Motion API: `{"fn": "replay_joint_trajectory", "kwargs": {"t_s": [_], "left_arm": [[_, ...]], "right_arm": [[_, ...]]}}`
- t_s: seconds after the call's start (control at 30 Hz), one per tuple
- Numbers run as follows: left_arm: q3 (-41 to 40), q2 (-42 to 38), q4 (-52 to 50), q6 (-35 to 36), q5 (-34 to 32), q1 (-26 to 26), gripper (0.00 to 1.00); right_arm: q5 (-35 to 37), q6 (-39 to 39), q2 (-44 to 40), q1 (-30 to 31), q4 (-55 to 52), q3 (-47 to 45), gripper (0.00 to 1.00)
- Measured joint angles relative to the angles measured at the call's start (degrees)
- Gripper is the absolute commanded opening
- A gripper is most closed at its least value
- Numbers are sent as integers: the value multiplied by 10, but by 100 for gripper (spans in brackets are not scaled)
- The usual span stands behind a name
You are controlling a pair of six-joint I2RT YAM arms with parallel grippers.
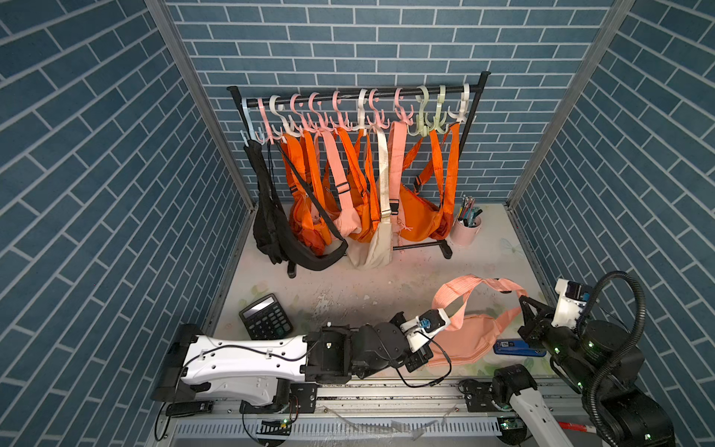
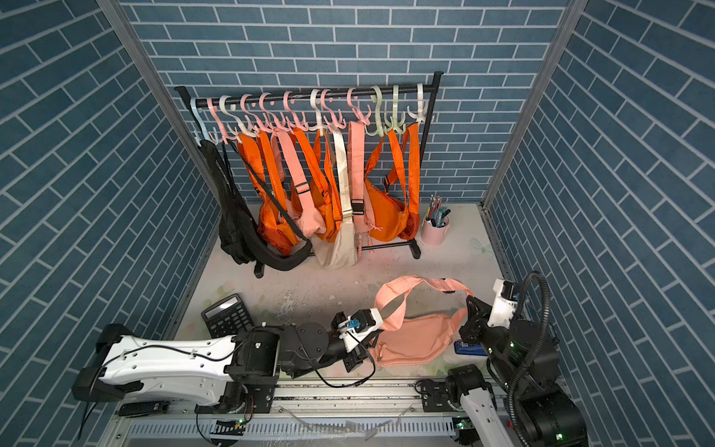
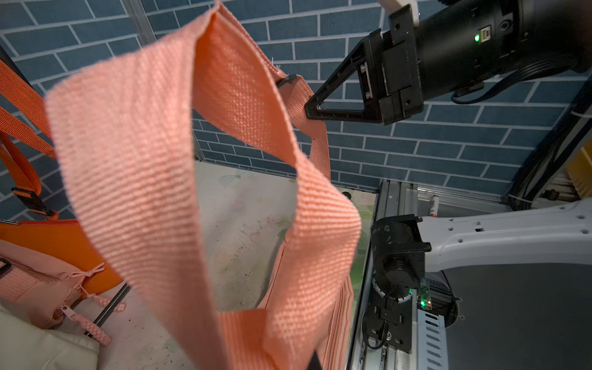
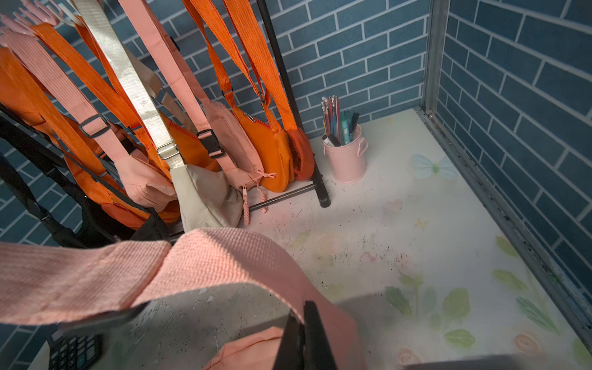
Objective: Take the bag off the hook
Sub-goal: Place the bag at the center of the board.
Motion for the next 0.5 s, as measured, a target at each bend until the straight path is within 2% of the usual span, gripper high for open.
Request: {"fn": "replay_joint_trajectory", "kwargs": {"t_s": [0.17,0.27,0.33,0.4,0.5], "left_arm": [[1,-25,-10,-3,-11,-11,0],[13,-26,-21,-7,-7,5,0],[27,-14,-28,-31,33,59,0],[32,13,-18,-64,75,138,0],[44,79,-13,-86,111,209,0]], "right_arm": [[6,6,-2,0,-24,35,0],[29,6,0,0,-31,40,0],[52,6,11,0,-31,28,0],[76,6,37,0,-19,1,0],[114,6,106,0,19,-59,0]]}}
